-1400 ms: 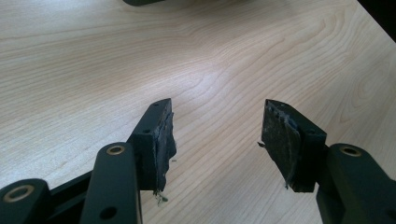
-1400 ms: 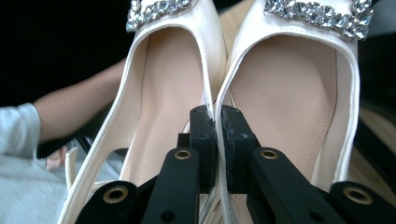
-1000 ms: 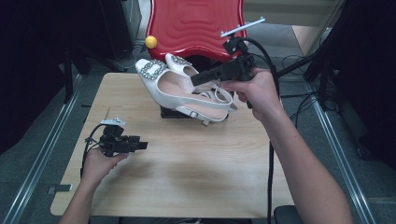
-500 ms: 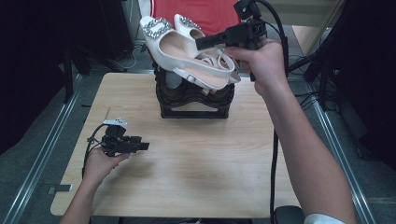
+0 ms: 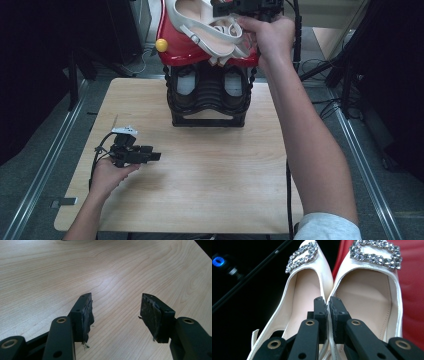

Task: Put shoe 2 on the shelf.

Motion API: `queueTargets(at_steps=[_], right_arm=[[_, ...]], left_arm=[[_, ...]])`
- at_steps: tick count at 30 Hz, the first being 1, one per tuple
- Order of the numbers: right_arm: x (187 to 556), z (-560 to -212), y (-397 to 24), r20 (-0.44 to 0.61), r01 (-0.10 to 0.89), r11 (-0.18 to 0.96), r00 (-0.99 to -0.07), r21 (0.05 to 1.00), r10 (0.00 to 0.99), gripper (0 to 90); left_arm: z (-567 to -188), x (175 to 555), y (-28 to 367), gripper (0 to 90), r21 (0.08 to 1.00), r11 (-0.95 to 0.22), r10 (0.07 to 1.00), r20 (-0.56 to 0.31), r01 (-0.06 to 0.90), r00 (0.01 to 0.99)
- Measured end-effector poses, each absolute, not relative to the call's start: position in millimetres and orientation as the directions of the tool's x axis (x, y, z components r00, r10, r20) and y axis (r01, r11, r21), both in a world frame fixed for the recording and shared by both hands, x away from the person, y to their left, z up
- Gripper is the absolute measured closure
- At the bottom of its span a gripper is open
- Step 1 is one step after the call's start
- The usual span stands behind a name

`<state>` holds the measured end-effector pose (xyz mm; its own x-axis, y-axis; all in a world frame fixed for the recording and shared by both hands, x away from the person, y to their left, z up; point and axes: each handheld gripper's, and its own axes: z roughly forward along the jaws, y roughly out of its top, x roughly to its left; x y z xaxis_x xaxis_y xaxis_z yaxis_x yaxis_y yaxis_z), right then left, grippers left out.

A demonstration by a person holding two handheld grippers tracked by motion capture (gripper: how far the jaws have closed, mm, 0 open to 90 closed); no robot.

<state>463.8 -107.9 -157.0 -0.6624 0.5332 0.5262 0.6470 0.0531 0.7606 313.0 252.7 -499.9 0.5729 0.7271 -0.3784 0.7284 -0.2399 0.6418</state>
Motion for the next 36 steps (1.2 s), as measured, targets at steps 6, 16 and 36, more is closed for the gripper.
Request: queueTargets(at_steps=[6,16,36], right_arm=[[480.1,-149.8,-108.8,0.517,0.634,-0.020,-0.612,0.773,0.598,86.2],[505.0,-158.4,-105.2,0.482,0.581,-0.137,-0.496,0.803,0.722,86.2],[515.1,-185.4,-69.4,0.477,0.563,-0.166,-0.465,0.809,0.746,85.9]], left_arm=[[-500.0,314.7,249.9,43.3,0.641,-0.244,0.723,-0.380,0.728,0.577],[-499.9,318.6,244.9,43.3,0.641,-0.253,0.712,-0.384,0.725,0.587],[-498.7,321.7,238.1,43.3,0.643,-0.272,0.699,-0.380,0.716,0.606]])
